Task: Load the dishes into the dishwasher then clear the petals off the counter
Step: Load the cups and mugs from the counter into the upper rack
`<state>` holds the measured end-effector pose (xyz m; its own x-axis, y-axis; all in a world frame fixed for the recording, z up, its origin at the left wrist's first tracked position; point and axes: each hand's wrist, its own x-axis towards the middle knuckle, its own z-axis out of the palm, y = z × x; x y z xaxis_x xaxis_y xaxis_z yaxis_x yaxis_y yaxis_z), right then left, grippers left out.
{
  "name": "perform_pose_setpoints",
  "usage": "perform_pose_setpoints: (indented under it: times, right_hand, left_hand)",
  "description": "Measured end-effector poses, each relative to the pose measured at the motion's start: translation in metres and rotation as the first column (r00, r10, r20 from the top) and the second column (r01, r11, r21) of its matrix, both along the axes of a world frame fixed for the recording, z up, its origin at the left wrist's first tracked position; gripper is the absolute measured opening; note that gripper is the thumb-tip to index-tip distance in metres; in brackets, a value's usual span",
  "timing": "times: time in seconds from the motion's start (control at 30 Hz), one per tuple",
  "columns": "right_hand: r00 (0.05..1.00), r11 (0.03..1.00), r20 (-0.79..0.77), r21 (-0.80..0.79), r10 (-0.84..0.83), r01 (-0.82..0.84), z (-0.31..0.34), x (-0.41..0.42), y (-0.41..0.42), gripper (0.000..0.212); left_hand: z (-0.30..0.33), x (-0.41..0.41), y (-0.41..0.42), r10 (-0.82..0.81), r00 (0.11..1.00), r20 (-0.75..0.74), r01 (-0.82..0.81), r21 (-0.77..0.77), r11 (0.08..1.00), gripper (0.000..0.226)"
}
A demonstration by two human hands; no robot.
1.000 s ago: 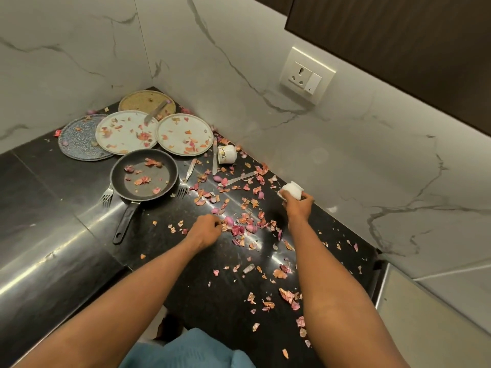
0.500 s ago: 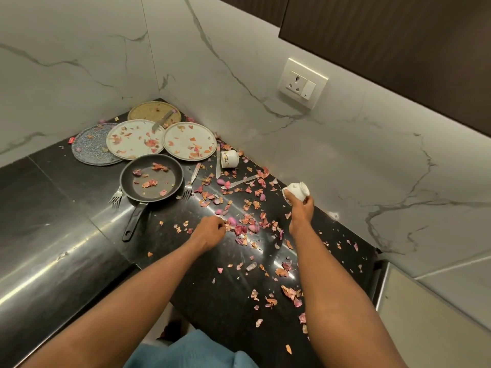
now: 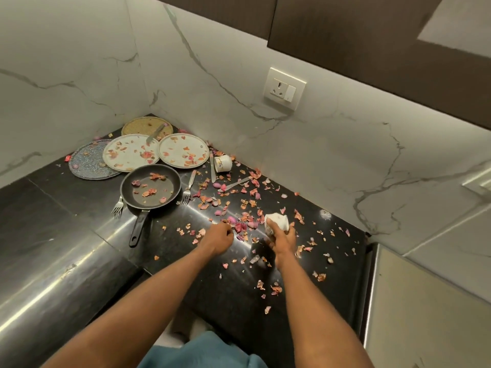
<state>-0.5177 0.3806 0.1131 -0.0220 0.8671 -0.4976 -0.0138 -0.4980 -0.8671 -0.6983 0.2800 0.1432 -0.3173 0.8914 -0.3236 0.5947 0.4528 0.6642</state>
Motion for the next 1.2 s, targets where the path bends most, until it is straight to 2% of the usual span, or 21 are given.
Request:
perform_pose_setpoints:
  times: [0.1, 0.23, 0.4, 0.5, 0.6, 0.7, 0.87, 1.0, 1.1, 1.2]
  right_hand:
    - [0.998, 0.998, 0.049, 0.037, 0.049, -0.051, -0.008, 0.010, -0.039, 0.064]
    - [0.996, 0.997, 0.063, 0.048, 0.055, -0.058, -0.017, 0.019, -0.087, 0.072]
    - [0.995, 0.997, -0.055, 0.028, 0.080, -0.079, -0.016, 0.022, -0.169, 0.063]
    - [0.987, 0.989, -0.065, 0.031, 0.144, -0.142, -0.013, 0.029, -0.208, 0.058]
    - [0.988, 0.989, -0.029, 0.011, 0.149, -0.149, -0.018, 0.043, -0.236, 0.066]
    - [0.990, 0.991, -0.026, 0.012, 0.135, -0.135, -0.019, 0.056, -0.266, 0.079]
    - [0.988, 0.990, -0.095, -0.056, 0.123, -0.129, -0.018, 0.080, -0.306, 0.081]
    - [0.968, 0.982, -0.247, -0.189, -0.041, -0.007, -0.015, 0.105, -0.329, 0.062]
    - [0.962, 0.974, -0.234, -0.209, -0.141, 0.091, -0.012, 0.129, -0.343, 0.045]
    - [0.955, 0.962, -0.209, -0.218, -0.212, 0.166, -0.015, 0.159, -0.358, 0.044]
  left_hand:
    - [-0.002, 0.010, -0.006, -0.032, 0.998, 0.060, 0.032, 0.008, 0.999, 0.024]
    - [-0.008, 0.026, -0.021, -0.019, 0.972, 0.234, 0.029, -0.041, 0.999, 0.031]
    - [-0.023, 0.043, -0.056, 0.079, 0.835, 0.545, 0.007, -0.153, 0.988, 0.051]
    - [-0.031, 0.051, -0.086, 0.018, 0.845, 0.534, 0.053, -0.118, 0.992, 0.041]
    - [-0.039, 0.059, -0.112, 0.008, 0.862, 0.507, 0.082, -0.154, 0.985, 0.046]
    - [-0.044, 0.071, -0.135, 0.056, 0.811, 0.582, 0.093, -0.224, 0.970, 0.047]
    - [-0.049, 0.093, -0.170, -0.014, 0.821, 0.571, 0.184, -0.241, 0.953, 0.045]
    - [-0.052, 0.121, -0.179, 0.045, 0.763, 0.645, 0.186, -0.286, 0.940, 0.039]
    - [-0.047, 0.148, -0.186, 0.028, 0.756, 0.655, 0.211, -0.283, 0.936, 0.035]
    - [-0.041, 0.181, -0.194, -0.004, 0.745, 0.667, 0.269, -0.294, 0.917, 0.035]
